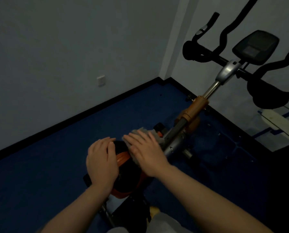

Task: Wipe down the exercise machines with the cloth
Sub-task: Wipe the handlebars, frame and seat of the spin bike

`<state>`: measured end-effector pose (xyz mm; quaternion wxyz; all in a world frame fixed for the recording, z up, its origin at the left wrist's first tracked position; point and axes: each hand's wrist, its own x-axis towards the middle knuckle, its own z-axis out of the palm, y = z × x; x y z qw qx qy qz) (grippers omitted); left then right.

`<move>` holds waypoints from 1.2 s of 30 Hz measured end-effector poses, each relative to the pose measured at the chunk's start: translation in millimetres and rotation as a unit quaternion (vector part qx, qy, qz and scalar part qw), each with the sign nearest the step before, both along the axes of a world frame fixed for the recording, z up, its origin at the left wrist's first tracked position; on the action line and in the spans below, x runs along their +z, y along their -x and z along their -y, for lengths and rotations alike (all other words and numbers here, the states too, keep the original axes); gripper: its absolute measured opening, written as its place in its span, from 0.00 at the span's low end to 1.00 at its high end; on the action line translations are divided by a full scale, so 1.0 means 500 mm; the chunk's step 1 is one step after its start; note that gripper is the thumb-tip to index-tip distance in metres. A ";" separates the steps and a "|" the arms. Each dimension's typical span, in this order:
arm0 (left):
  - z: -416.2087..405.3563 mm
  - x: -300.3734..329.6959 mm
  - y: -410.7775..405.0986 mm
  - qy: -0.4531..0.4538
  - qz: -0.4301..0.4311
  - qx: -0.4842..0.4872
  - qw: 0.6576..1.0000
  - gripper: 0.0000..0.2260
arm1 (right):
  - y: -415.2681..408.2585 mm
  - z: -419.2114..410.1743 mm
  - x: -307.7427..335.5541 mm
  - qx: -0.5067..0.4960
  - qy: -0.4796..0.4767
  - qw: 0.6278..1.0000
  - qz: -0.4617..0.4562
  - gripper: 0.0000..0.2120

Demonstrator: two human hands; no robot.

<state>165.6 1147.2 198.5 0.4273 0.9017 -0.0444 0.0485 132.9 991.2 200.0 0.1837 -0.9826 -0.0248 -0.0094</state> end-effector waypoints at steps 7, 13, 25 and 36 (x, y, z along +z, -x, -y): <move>0.002 0.004 0.004 0.014 -0.005 0.013 1.000 0.16 | -0.052 0.025 0.001 -0.174 0.013 0.984 -0.033 0.25; 0.002 0.001 0.004 0.015 -0.003 0.011 1.000 0.13 | -0.016 0.007 0.004 0.026 0.016 1.000 -0.006 0.26; 0.004 -0.002 0.004 0.000 0.019 0.013 1.000 0.19 | -0.045 0.062 0.000 0.040 0.037 0.999 0.008 0.25; 0.003 -0.015 -0.001 -0.004 0.015 0.023 1.000 0.19 | -0.048 0.063 0.008 0.086 0.074 0.993 0.035 0.19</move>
